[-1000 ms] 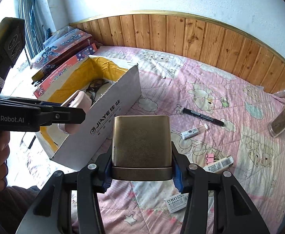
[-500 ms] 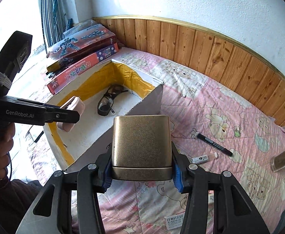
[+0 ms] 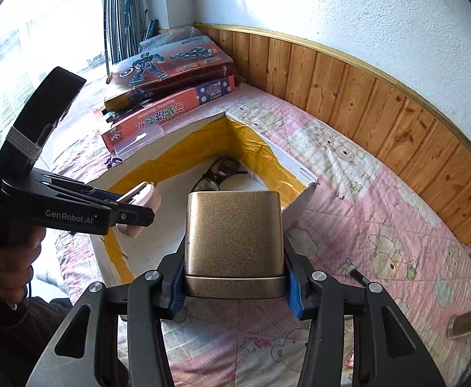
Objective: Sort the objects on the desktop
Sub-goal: 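Carry the pink stapler in the left tool while the right tool carries the gold tin into the box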
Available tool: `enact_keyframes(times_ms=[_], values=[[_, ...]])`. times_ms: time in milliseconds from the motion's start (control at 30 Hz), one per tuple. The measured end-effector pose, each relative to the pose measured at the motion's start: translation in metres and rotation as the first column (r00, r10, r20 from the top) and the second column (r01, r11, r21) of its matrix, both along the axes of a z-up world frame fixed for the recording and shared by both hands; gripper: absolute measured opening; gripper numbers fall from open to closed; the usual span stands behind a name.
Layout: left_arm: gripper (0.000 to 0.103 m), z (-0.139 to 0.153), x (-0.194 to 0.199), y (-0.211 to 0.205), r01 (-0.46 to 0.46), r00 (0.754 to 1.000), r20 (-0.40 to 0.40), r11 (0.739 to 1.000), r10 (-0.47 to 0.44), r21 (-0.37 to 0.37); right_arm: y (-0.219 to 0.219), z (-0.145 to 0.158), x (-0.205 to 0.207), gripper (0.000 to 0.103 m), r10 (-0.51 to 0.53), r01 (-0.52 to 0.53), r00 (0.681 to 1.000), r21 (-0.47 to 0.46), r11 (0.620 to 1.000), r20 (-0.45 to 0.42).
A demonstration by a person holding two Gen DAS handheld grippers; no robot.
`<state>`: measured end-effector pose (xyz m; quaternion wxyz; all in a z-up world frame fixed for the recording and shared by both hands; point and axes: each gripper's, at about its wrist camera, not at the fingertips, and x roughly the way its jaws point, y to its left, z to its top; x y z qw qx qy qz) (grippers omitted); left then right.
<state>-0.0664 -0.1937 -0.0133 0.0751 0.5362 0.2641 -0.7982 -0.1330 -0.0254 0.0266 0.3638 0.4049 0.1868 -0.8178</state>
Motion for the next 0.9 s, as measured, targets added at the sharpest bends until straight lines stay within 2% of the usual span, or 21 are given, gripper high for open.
enact_keyframes(times_ms=[533,900], values=[[0.042,-0.021,-0.009,-0.04,-0.103,0.991,0.083,0.995,0.104,-0.018,-0.055,-0.013,-0.044,0.05,0.101,-0.102,0.993,0.013,0.995,0.055],[0.042,-0.027,-0.028,-0.061,-0.118,0.987,0.103,0.992,0.122,-0.045,-0.09,-0.033,-0.069,0.05,0.151,-0.157,0.985,0.071,0.985,0.083]])
